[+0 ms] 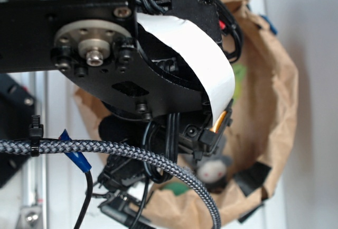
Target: Grab the gray animal.
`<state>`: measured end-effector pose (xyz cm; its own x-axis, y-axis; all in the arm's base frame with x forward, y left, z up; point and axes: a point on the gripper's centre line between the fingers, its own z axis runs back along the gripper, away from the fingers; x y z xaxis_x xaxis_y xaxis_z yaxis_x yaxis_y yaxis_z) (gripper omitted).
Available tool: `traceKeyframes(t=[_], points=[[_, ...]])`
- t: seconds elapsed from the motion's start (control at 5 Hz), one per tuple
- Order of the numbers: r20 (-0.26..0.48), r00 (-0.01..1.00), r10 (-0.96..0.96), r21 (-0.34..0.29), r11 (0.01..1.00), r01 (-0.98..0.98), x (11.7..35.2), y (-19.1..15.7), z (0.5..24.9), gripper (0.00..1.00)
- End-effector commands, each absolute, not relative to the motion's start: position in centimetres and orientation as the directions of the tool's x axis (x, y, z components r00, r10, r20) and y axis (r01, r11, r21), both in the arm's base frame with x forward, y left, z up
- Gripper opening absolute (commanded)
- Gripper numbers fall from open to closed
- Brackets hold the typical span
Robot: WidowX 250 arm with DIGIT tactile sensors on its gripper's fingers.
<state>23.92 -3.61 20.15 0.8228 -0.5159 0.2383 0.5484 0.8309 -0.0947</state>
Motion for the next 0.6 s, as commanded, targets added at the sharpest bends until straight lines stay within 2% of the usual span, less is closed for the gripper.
traceKeyframes(t=[0.0,0.2,0.4], points=[[0.261,0.714,-0.649,-0.061,0.728,0.683,25.5,-2.9,18.4,1.0],[0.258,0.639,-0.725,-0.08,0.643,0.762,27.2,-0.9,15.9,1.0],[0.288,0.549,-0.784,-0.03,0.566,0.824,27.0,-0.3,15.3,1.0]])
